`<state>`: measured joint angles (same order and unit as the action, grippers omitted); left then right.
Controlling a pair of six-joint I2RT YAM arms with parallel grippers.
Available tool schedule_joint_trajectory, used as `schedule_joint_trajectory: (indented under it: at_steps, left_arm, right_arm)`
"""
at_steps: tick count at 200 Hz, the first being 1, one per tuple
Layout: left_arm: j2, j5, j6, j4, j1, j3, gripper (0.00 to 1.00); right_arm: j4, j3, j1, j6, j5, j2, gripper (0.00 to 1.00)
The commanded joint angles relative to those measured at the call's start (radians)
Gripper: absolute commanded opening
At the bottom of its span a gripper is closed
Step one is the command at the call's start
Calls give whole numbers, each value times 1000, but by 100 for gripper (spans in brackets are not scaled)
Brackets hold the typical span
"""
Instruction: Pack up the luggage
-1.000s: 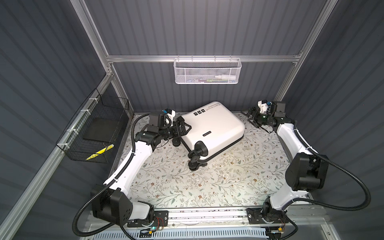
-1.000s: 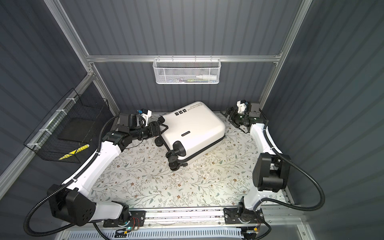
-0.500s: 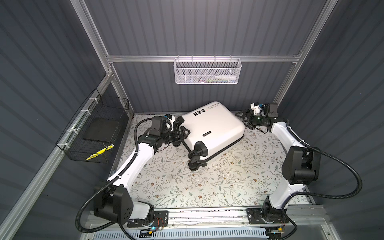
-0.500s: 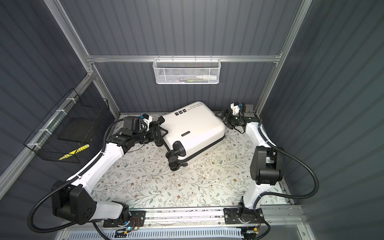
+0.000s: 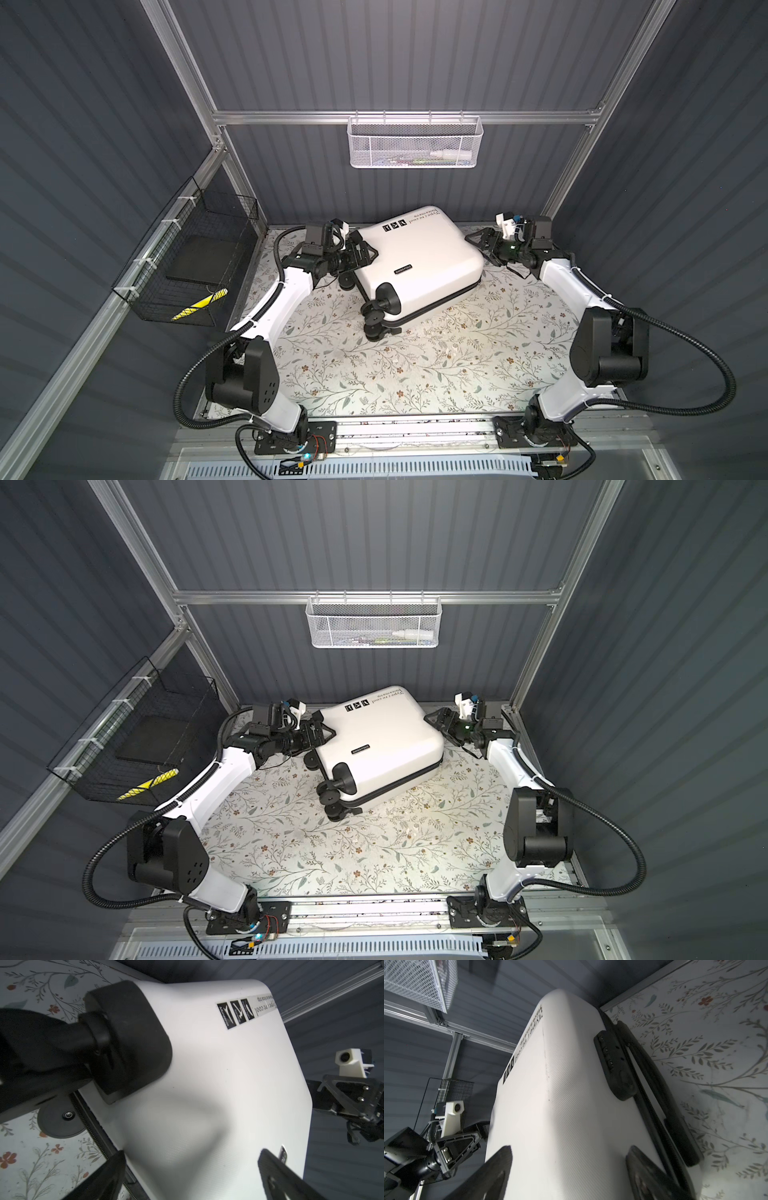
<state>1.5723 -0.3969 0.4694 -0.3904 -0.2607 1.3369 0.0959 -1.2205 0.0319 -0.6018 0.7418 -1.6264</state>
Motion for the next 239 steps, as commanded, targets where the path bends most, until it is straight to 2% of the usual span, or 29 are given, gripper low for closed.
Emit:
schedule_joint_trajectory:
  at_steps: [1,14,56,85,103,115,133,159,239]
  left_arm:
    - [34,-75,-48,4,-18,62,100]
    - [54,-87,-51,0,-18,68,100]
    - [153,-129,-48,2,-18,215,100]
    - [256,-135,-61,-58,-17,375,100]
    - [308,-97,-105,-147,-17,501,100]
    - [328,-82,-117,-190,-11,571,100]
    - [328,-82,-112,-215,-2,630,100]
    - [263,-80,-98,-191,0,607,100]
    - [-7,15,-49,-129,0,329,100]
  right_arm:
    - [-43,103,108,-61,134,68,87]
    - [-90,184,135,-85,122,118,87]
    - [-190,417,169,-161,63,314,88]
    - [-32,430,156,-90,-54,453,92]
    - [73,416,135,-47,-135,544,95]
    - [134,407,117,-26,-186,595,99]
    - [190,398,85,-8,-240,644,99]
    - [246,385,52,-8,-293,674,99]
    - [263,429,14,-66,-360,723,99]
